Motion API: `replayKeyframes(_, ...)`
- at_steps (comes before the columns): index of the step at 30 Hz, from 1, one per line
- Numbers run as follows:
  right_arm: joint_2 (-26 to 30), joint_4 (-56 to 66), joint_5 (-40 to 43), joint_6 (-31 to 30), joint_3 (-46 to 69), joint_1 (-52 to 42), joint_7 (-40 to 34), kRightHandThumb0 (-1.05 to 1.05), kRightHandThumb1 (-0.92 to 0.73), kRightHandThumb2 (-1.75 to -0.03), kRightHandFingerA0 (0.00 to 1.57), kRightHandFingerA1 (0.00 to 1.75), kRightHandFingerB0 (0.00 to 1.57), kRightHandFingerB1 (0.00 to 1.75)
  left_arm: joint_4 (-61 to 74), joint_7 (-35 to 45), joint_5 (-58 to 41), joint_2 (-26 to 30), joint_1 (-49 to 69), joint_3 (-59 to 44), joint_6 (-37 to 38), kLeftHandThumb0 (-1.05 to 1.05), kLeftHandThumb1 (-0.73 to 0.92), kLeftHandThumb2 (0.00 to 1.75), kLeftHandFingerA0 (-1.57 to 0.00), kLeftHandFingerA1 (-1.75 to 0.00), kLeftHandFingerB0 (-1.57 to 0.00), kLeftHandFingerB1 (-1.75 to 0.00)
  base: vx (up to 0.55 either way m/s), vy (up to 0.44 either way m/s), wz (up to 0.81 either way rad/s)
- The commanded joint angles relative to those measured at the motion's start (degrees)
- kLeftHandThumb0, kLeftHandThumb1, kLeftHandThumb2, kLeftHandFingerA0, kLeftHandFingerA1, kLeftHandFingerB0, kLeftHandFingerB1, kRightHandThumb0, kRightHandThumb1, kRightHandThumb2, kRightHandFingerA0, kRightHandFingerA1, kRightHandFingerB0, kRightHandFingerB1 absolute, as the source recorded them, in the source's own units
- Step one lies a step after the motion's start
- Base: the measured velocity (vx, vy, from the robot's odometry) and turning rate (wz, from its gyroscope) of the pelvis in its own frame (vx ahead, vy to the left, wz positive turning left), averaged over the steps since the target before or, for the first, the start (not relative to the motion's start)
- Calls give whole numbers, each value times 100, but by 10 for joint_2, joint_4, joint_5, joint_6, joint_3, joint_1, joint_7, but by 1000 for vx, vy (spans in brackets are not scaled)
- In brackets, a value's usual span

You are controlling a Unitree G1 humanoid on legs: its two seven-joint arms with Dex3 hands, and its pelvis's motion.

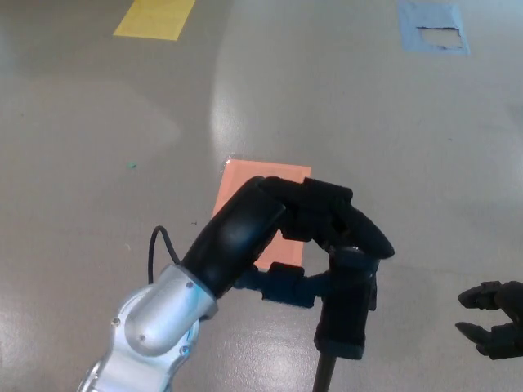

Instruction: The robot uses its left hand to grab the top of a phone stand kept on the floor and rotates it anti-clockwise

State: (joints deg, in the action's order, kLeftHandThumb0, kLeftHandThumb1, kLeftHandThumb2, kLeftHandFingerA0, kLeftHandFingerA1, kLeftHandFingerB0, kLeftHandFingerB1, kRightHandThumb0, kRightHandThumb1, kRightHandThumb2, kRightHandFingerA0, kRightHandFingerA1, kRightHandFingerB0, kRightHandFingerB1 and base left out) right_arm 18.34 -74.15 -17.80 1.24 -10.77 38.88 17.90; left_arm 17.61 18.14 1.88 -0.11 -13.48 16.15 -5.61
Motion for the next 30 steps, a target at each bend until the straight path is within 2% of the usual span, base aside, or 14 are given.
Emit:
replayKeyframes(1, 15, -7, -6, -20, -2, 30, 2, -48, -79, -64, 45, 38, 16, 27, -32, -17, -237, -76, -60, -139, -476, -15, 63, 58, -104, -96, -91, -66, 0, 0, 0)
replayKeyframes(4, 14, -8, -8, -20, -3, 29, 0, -47, -80, -64, 45, 37, 16, 27, -43, -24, -245, -87, -68, -157, -503, -14, 62, 58, -97, -105, -86, -69, 0, 0, 0)
replayKeyframes(12, 12, -9, -15, -20, -10, 30, -3, -47, -81, -65, 46, 37, 15, 27, -78, -29, -246, -102, -84, -184, -543, -14, 63, 57, -96, -115, -87, -71, 0, 0, 0)
replayKeyframes(13, 12, -9, -13, -21, -9, 30, -2, -47, -81, -65, 45, 37, 15, 27, -87, -30, -244, -104, -86, -187, -547, -14, 62, 57, -100, -110, -87, -72, 0, 0, 0)
replayKeyframes(16, 12, -9, -10, -22, -6, 30, -1, -47, -81, -65, 44, 37, 15, 27, -93, -35, -236, -109, -87, -188, -552, -14, 63, 57, -101, -109, -86, -72, 0, 0, 0)
replayKeyframes(26, 13, -9, -11, -17, -7, 27, 2, -52, -81, -65, 43, 36, 14, 26, -109, -31, -231, -116, -85, -188, -561, -13, 67, 59, -99, -110, -85, -72, 0, 0, 0)
replayKeyframes(27, 13, -8, -11, -16, -8, 27, 3, -60, -65, -87, 39, 50, 8, 36, -111, -32, -230, -118, -85, -190, -564, -13, 66, 59, -100, -108, -86, -72, 0, 0, 0)
replayKeyframes(28, 13, -8, -11, -16, -8, 27, 3, -52, -80, -65, 46, 38, 13, 25, -111, -33, -229, -119, -84, -190, -564, -14, 65, 58, -101, -106, -87, -71, 0, 0, 0)
replayKeyframes(29, 13, -8, -12, -16, -9, 27, 3, -52, -80, -65, 46, 38, 13, 25, -111, -34, -228, -120, -84, -190, -565, -14, 65, 58, -101, -106, -87, -71, 0, 0, 0)
replayKeyframes(30, 13, -8, -11, -16, -8, 27, 4, -58, -65, -88, 37, 50, 7, 36, -112, -34, -228, -120, -83, -190, -565, -15, 65, 58, -100, -110, -86, -71, 0, 0, 0)
